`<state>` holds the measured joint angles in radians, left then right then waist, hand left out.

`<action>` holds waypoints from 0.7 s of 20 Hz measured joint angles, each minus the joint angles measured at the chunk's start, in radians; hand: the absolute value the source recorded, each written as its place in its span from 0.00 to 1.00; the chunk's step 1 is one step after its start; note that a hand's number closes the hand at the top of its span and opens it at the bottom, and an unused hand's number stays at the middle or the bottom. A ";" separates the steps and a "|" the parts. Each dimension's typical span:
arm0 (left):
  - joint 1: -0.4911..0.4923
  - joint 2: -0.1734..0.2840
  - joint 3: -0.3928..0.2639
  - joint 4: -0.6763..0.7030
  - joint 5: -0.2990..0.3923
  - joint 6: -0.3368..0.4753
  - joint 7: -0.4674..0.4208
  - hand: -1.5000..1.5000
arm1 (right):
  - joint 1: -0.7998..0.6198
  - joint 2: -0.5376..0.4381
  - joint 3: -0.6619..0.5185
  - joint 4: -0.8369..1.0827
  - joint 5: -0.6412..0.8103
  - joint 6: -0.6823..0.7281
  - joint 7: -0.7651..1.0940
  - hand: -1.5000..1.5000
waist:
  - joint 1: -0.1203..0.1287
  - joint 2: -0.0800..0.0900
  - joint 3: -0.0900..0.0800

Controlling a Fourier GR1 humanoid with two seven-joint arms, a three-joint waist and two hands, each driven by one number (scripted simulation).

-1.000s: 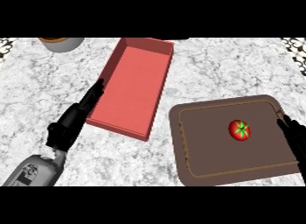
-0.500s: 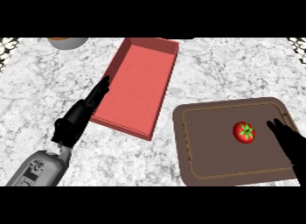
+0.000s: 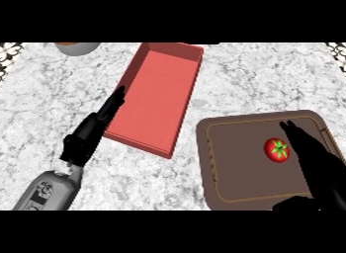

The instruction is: Pick the tomato from the tray and place it in the cardboard box

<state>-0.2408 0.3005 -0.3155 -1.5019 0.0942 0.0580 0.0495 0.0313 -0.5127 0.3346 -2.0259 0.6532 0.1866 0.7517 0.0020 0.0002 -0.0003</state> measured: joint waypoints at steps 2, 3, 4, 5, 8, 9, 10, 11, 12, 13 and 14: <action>0.005 -0.006 0.015 -0.007 -0.008 -0.014 0.010 0.50 | -0.004 0.015 -0.016 0.038 0.005 0.016 -0.017 0.00 | 0.000 0.000 0.000; 0.011 0.001 0.028 -0.018 -0.006 -0.026 0.016 0.50 | -0.002 0.021 -0.021 0.056 0.011 0.020 -0.025 0.00 | 0.000 0.000 0.000; 0.012 -0.008 0.032 -0.021 -0.016 -0.026 0.022 0.50 | 0.000 0.035 -0.017 0.071 0.026 0.021 -0.027 0.00 | -0.001 0.000 0.000; 0.011 -0.020 0.034 -0.024 -0.026 -0.028 0.028 0.50 | -0.002 0.041 -0.028 0.085 0.030 0.029 -0.038 0.00 | -0.001 0.000 0.000; 0.019 -0.039 0.047 -0.043 -0.051 -0.042 0.041 0.50 | -0.002 0.067 -0.049 0.120 0.060 0.029 -0.070 0.00 | -0.002 0.000 0.000; 0.015 -0.039 0.059 -0.044 -0.056 -0.051 0.045 0.50 | 0.002 0.071 -0.059 0.134 0.067 0.023 -0.094 0.00 | -0.002 0.000 0.000; 0.032 -0.036 0.065 -0.048 -0.055 -0.064 0.036 0.50 | -0.008 0.085 -0.058 0.147 0.081 0.016 -0.102 0.00 | -0.002 0.000 0.001; 0.025 -0.044 0.076 -0.030 -0.060 -0.072 0.026 0.50 | -0.015 0.100 -0.053 0.153 0.100 0.014 -0.104 0.00 | -0.002 0.000 0.000; 0.030 -0.045 0.084 -0.025 -0.065 -0.083 0.019 0.50 | -0.022 0.106 -0.064 0.166 0.105 0.013 -0.121 0.00 | -0.002 0.000 0.000; 0.032 -0.054 0.085 -0.022 -0.074 -0.085 0.015 0.50 | -0.017 0.104 -0.075 0.187 0.112 0.004 -0.152 0.00 | -0.002 0.000 0.000; 0.032 -0.058 0.093 -0.031 -0.081 -0.090 0.026 0.50 | -0.007 0.105 -0.085 0.184 0.120 0.008 -0.164 0.00 | -0.003 0.000 0.000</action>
<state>-0.2091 0.2425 -0.2227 -1.5325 0.0135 -0.0324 0.0752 0.0240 -0.4076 0.2500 -1.8417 0.7730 0.1945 0.5879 -0.0008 -0.0001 0.0001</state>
